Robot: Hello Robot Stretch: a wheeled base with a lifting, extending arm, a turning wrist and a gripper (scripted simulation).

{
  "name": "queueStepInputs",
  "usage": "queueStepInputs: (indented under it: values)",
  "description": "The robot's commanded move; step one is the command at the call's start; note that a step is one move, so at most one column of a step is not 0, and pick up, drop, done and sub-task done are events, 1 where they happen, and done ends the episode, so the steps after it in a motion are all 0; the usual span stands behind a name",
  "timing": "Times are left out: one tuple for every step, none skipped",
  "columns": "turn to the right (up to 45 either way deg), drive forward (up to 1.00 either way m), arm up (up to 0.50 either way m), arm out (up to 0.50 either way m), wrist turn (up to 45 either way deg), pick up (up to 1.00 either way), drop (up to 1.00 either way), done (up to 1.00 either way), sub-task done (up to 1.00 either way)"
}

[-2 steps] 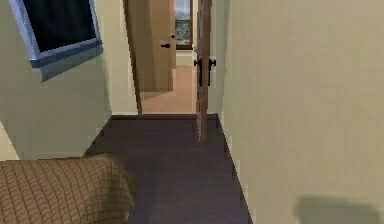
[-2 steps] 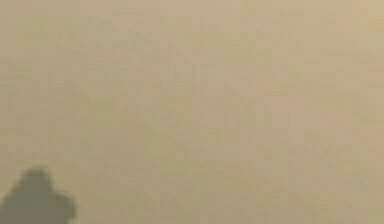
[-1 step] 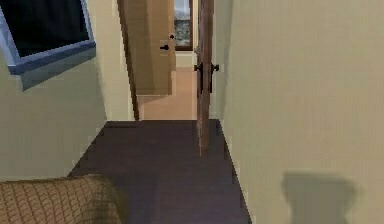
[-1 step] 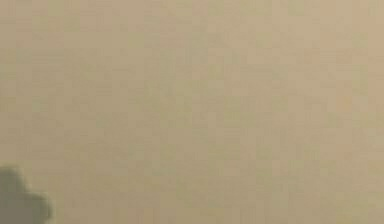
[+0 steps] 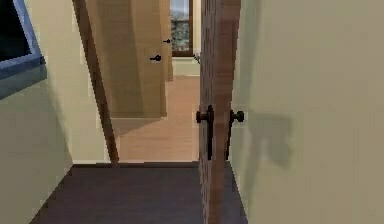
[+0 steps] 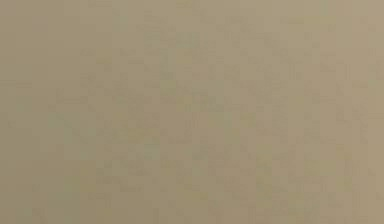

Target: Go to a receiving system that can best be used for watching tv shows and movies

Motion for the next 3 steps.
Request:
queueStepInputs:
  values:
    - [-33.0, 0.00, 0.00, 0.00, 0.0, 0.00, 0.00, 0.00, 0.00]
    - [0.0, 0.30, 0.00, 0.00, 0.0, 0.00, 0.00, 0.00, 0.00]
    - [-21.0, 0.00, 0.00, 0.00, 0.0, 0.00, 0.00, 0.00, 0.00]
